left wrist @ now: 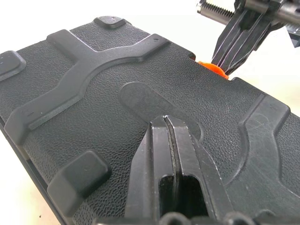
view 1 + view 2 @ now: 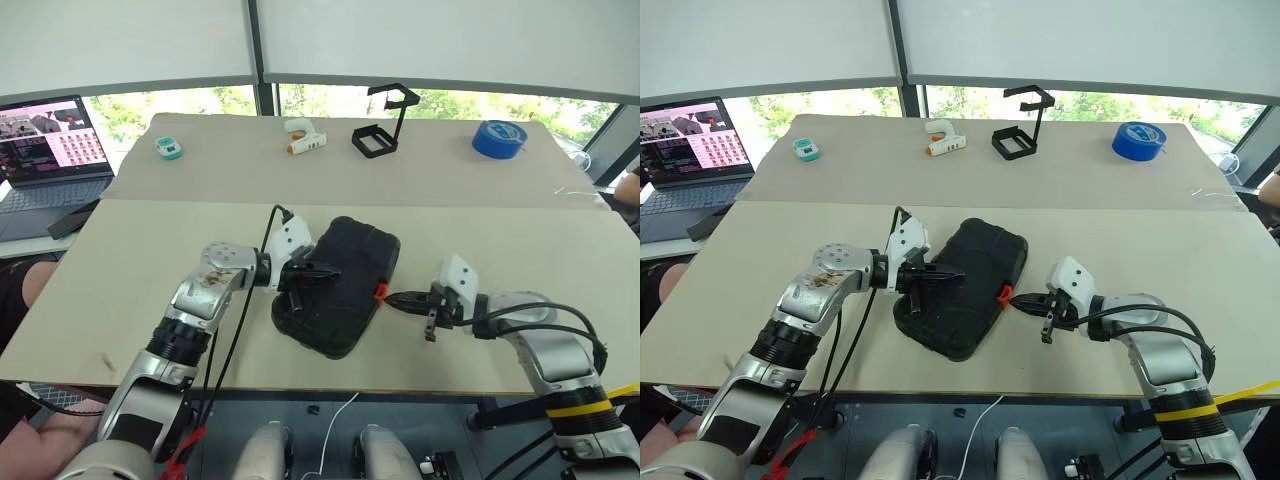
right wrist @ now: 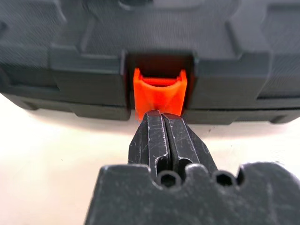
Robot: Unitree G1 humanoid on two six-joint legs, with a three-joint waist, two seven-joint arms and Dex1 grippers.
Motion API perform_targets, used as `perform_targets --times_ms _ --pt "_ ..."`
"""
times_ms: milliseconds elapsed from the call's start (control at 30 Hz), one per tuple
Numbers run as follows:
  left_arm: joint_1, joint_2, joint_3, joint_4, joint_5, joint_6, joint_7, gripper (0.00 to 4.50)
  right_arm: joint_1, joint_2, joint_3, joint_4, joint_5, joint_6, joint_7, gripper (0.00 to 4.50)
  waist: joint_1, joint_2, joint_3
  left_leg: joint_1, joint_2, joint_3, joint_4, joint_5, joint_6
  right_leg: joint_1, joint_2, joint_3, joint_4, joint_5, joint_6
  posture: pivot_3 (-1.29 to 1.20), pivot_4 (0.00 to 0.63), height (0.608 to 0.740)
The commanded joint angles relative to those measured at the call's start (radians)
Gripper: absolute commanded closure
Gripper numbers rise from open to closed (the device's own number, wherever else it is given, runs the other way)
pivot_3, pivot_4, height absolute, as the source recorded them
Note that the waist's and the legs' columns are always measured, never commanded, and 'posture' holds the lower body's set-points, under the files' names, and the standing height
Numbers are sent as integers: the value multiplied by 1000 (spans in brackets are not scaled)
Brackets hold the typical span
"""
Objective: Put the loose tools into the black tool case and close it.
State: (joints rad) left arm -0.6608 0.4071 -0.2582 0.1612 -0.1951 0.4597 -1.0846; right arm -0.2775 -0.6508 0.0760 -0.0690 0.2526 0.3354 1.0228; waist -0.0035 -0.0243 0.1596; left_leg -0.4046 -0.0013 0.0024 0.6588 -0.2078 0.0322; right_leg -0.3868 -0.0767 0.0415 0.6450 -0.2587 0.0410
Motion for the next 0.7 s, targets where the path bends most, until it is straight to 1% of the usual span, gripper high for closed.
perform_targets --times_ms 33,300,533,700 --pt "49 -6 -85 51 39 45 -11 4478 -31 0 5 -25 -3 -3 -9 4500 0 0 0 0 0 0 0 0 0 0 0 0 0 0 0 0 150 740" --pt "54 -8 -87 47 40 46 -8 4478 -55 45 9 -34 26 15 -13 4500 -3 0 0 0 0 0 0 0 0 0 0 0 0 0 0 0 150 740" --pt "55 -9 -88 53 39 50 -12 4478 -83 82 49 -20 7 42 -8 4500 -9 0 0 0 1 0 0 0 0 0 1 0 0 0 0 0 150 740" --pt "60 -10 -84 52 36 50 -11 4478 -116 108 47 -1 6 32 -11 4500 -11 0 0 1 1 0 0 0 0 0 1 0 0 0 0 0 150 740"
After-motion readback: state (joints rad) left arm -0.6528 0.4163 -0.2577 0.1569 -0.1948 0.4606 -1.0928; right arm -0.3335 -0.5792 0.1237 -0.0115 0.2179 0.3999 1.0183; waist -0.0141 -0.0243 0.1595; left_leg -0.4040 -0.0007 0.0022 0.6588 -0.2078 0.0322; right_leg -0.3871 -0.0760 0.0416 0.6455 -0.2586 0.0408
